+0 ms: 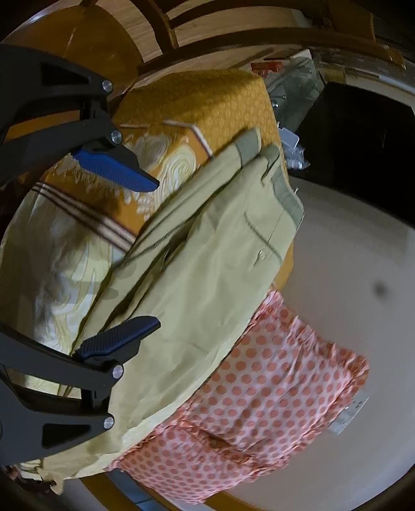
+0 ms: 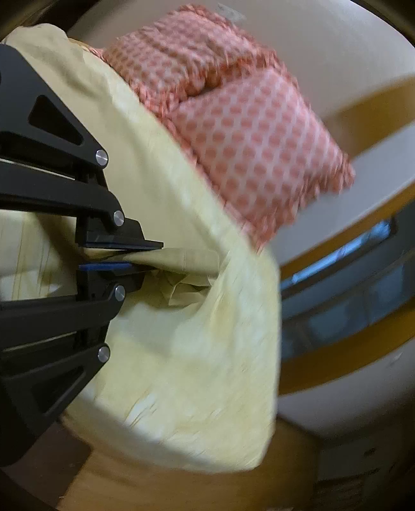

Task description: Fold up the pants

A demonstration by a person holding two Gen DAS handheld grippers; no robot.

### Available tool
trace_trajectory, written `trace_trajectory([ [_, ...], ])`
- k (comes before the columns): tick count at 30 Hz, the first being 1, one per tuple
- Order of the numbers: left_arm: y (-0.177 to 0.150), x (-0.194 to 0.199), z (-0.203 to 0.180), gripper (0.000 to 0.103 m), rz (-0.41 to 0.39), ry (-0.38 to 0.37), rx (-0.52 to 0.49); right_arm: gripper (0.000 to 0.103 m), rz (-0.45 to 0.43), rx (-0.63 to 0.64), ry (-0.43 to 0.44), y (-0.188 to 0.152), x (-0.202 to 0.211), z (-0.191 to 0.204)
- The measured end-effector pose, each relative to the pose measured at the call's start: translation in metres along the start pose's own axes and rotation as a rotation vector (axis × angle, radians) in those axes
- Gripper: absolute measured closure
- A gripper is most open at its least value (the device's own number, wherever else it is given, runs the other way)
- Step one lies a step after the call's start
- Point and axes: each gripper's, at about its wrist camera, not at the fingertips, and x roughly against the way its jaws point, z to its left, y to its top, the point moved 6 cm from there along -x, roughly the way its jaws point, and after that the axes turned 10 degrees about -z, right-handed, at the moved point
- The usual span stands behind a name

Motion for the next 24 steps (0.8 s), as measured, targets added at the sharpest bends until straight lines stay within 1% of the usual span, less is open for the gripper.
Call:
trace_trajectory([
  [1, 0.001, 0.001, 0.002, 0.022, -0.008, 0.003, 0.002, 0.096, 0.000, 0.015, 0.034, 0.002, 0.000, 0.015],
  [3, 0.004, 0.000, 0.004, 0.022, -0.017, 0.007, 0.005, 0.096, 0.006, 0.064, 0.176, 0.004, 0.000, 0.076],
  [4, 0.005, -0.001, 0.005, 0.022, -0.019, 0.005, 0.008, 0.096, 0.018, 0.086, 0.262, 0.001, 0.001, 0.111],
  [5, 0.006, -0.002, 0.005, 0.022, -0.019, 0.004, 0.009, 0.096, 0.032, 0.105, 0.323, -0.004, 0.002, 0.138],
  [6, 0.006, -0.004, 0.004, 0.022, -0.019, 0.002, 0.010, 0.096, 0.056, 0.138, 0.416, -0.015, 0.005, 0.177],
  [7, 0.006, -0.005, 0.004, 0.021, -0.017, 0.001, 0.010, 0.096, 0.077, 0.164, 0.481, -0.026, 0.009, 0.203],
  [8, 0.007, -0.006, 0.004, 0.021, -0.014, 0.001, 0.012, 0.096, 0.118, 0.203, 0.569, -0.044, 0.014, 0.240],
  [9, 0.006, -0.006, 0.004, 0.020, -0.013, 0.001, 0.017, 0.096, 0.176, 0.250, 0.660, -0.071, 0.022, 0.277],
  [10, 0.006, -0.008, 0.004, 0.020, -0.008, -0.001, 0.020, 0.096, 0.216, 0.282, 0.704, -0.087, 0.026, 0.295],
  [11, 0.006, -0.009, 0.005, 0.019, -0.005, 0.000, 0.022, 0.095, 0.305, 0.354, 0.778, -0.122, 0.033, 0.323],
  [12, 0.007, -0.011, 0.005, 0.019, -0.002, -0.001, 0.023, 0.093, 0.398, 0.435, 0.824, -0.154, 0.040, 0.342],
  [13, 0.006, -0.012, 0.006, 0.018, 0.003, -0.005, 0.026, 0.086, 0.505, 0.545, 0.860, -0.193, 0.052, 0.358],
  [14, 0.006, -0.012, 0.007, 0.018, 0.007, -0.009, 0.028, 0.083, 0.550, 0.598, 0.882, -0.212, 0.061, 0.364],
  [15, 0.007, -0.013, 0.008, 0.018, 0.008, -0.012, 0.029, 0.077, 0.566, 0.625, 0.908, -0.224, 0.070, 0.366],
  [16, 0.007, -0.013, 0.010, 0.017, 0.007, -0.014, 0.030, 0.067, 0.559, 0.630, 0.927, -0.227, 0.078, 0.367],
  [17, 0.008, -0.014, 0.011, 0.017, 0.006, -0.014, 0.032, 0.055, 0.532, 0.613, 0.937, -0.224, 0.084, 0.367],
  [18, 0.009, -0.015, 0.014, 0.017, 0.007, -0.016, 0.039, 0.051, 0.501, 0.588, 0.932, -0.217, 0.085, 0.365],
  [19, 0.010, -0.016, 0.016, 0.017, 0.008, -0.018, 0.047, 0.049, 0.471, 0.560, 0.920, -0.210, 0.082, 0.364],
  [20, 0.011, -0.018, 0.018, 0.017, 0.008, -0.020, 0.055, 0.049, 0.447, 0.531, 0.887, -0.203, 0.076, 0.360],
  [21, 0.012, -0.019, 0.019, 0.017, 0.008, -0.018, 0.062, 0.049, 0.454, 0.530, 0.820, -0.204, 0.063, 0.357],
  [22, 0.014, -0.021, 0.021, 0.017, 0.007, -0.015, 0.067, 0.049, 0.487, 0.555, 0.772, -0.210, 0.055, 0.353],
  [23, 0.015, -0.022, 0.021, 0.017, 0.004, -0.013, 0.067, 0.049, 0.556, 0.600, 0.728, -0.222, 0.044, 0.352],
  [24, 0.018, -0.024, 0.021, 0.017, -0.001, -0.006, 0.060, 0.048, 0.602, 0.621, 0.706, -0.232, 0.041, 0.349],
])
